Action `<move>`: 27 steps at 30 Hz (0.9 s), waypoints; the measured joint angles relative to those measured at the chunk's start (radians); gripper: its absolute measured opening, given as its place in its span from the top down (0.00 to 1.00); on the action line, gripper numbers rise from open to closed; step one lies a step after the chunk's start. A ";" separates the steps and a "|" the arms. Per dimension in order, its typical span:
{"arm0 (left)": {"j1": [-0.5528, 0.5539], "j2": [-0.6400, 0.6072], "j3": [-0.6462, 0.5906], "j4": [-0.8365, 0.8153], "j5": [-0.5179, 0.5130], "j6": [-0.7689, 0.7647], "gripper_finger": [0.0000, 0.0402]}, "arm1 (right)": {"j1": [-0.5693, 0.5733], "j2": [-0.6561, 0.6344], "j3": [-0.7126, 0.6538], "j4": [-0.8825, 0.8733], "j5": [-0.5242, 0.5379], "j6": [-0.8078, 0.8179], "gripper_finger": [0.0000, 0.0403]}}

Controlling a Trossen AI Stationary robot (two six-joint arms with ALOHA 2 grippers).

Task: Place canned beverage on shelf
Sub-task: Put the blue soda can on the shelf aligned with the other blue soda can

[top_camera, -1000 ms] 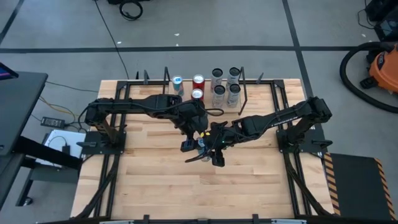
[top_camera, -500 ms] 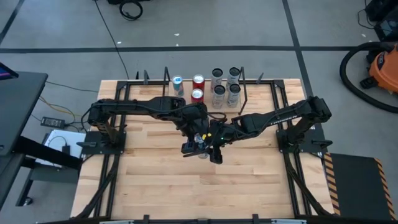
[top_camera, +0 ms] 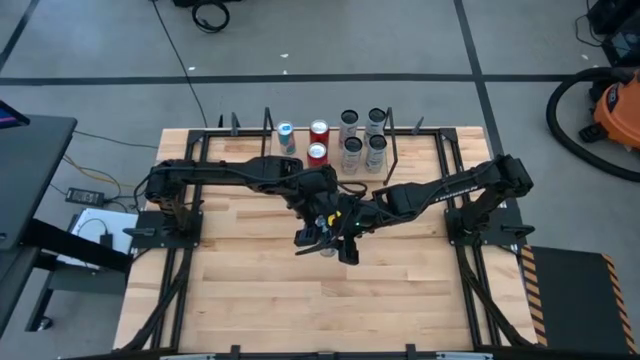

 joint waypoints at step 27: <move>-0.001 -0.004 0.001 -0.030 0.002 0.037 0.41 | 0.000 0.000 0.001 0.016 -0.066 -0.011 0.23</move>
